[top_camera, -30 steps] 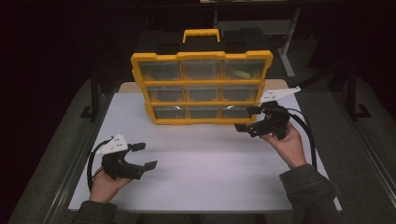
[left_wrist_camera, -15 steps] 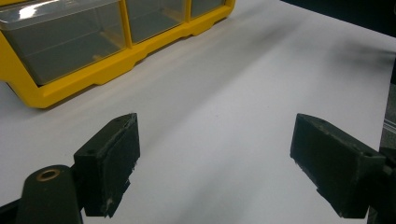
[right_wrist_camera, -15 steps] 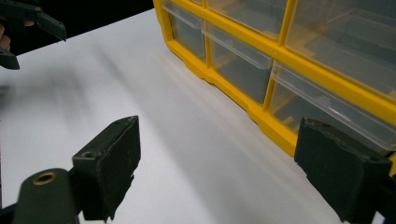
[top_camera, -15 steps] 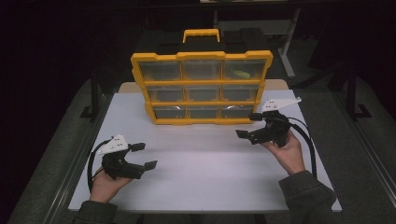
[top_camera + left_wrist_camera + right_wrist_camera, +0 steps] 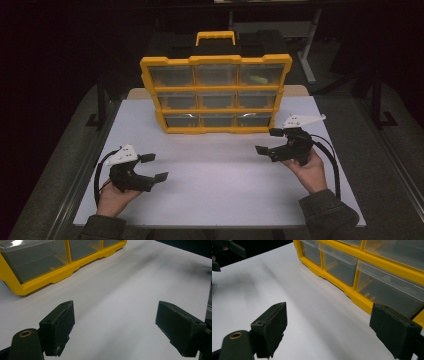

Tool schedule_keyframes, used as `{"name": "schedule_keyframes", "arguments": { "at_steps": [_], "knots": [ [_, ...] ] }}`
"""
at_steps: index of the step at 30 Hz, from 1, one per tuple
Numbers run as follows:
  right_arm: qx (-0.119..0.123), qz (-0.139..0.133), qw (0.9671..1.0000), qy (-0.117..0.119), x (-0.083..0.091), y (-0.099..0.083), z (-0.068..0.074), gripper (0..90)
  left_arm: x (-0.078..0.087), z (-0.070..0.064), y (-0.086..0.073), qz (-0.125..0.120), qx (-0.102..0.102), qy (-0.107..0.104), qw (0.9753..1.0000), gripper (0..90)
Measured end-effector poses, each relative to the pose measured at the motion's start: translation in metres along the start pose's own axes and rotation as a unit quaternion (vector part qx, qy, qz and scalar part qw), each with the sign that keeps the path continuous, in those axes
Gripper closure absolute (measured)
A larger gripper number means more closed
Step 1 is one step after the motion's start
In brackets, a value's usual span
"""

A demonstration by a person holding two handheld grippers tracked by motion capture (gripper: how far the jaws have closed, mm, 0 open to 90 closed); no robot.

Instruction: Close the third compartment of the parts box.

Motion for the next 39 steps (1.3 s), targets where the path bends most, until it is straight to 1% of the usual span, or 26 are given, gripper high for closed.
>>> {"name": "schedule_keyframes", "arguments": {
  "at_steps": [3,6,8,10,11,12,18,23,25,27,29,32,33,35,37,39],
  "knots": [
    [0.003,0.000,1.0000,-0.005,0.003,-0.006,-0.001,13.5,0.000,0.000,-0.001,0.002,0.000,0.001,1.0000,15.5],
    [-0.001,0.005,0.9999,-0.010,0.007,-0.013,-0.002,13.5,0.000,0.001,-0.002,0.002,0.000,0.001,1.0000,15.5],
    [0.001,0.003,0.9999,-0.013,0.009,-0.016,-0.003,13.5,-0.001,0.001,-0.003,0.004,-0.003,0.000,1.0000,15.5],
    [0.000,0.005,0.9998,-0.017,0.012,-0.020,-0.003,13.5,-0.001,0.002,-0.004,0.003,0.003,0.002,1.0000,15.5],
    [0.002,0.005,0.9998,-0.018,0.012,-0.020,-0.004,13.5,-0.001,0.003,-0.004,0.003,0.000,0.002,1.0000,15.5],
    [0.001,0.005,0.9998,-0.019,0.014,-0.022,-0.004,13.5,-0.001,0.003,-0.004,0.002,0.002,0.003,1.0000,15.5],
    [-0.009,0.005,0.9997,-0.021,0.019,-0.030,-0.006,13.5,-0.002,0.003,-0.007,0.007,-0.003,0.005,1.0000,15.5],
    [-0.004,0.000,0.9997,-0.025,0.022,-0.036,-0.008,13.5,-0.002,0.004,-0.010,0.008,-0.001,0.007,0.9999,15.6],
    [-0.008,0.000,0.9996,-0.027,0.023,-0.038,-0.009,13.5,-0.002,0.006,-0.011,0.010,-0.004,0.006,0.9999,15.6],
    [-0.009,0.003,0.9996,-0.027,0.025,-0.041,-0.010,13.5,-0.002,0.005,-0.012,0.009,0.002,0.008,0.9999,15.6],
    [-0.013,-0.003,0.9995,-0.029,0.027,-0.043,-0.010,13.5,-0.001,0.006,-0.014,0.012,-0.001,0.007,0.9999,15.9],
    [-0.019,-0.002,0.9993,-0.033,0.029,-0.048,-0.011,13.5,-0.003,0.005,-0.015,0.014,0.002,0.005,0.9999,15.8],
    [-0.021,-0.003,0.9992,-0.033,0.030,-0.050,-0.012,13.5,-0.003,0.005,-0.016,0.017,-0.003,0.004,0.9998,15.9],
    [-0.023,-0.001,0.9992,-0.034,0.031,-0.051,-0.012,13.5,-0.004,0.004,-0.017,0.014,0.004,0.005,0.9999,15.8],
    [-0.022,-0.005,0.9992,-0.034,0.031,-0.050,-0.012,13.5,-0.004,0.005,-0.018,0.017,0.001,0.004,0.9998,15.8],
    [-0.018,-0.009,0.9992,-0.033,0.031,-0.049,-0.012,13.5,-0.004,0.005,-0.018,0.014,0.005,0.006,0.9999,15.8]
  ]
}}
Point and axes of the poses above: each handheld gripper's, and its own axes: x roughly backward along the jaws, y roughly out of its top, z roughly to its left, the point moved 9 cm from there along -x, roughly forward along the jaws, and after that the axes turned 15 degrees about -z, right-handed, at the moved point
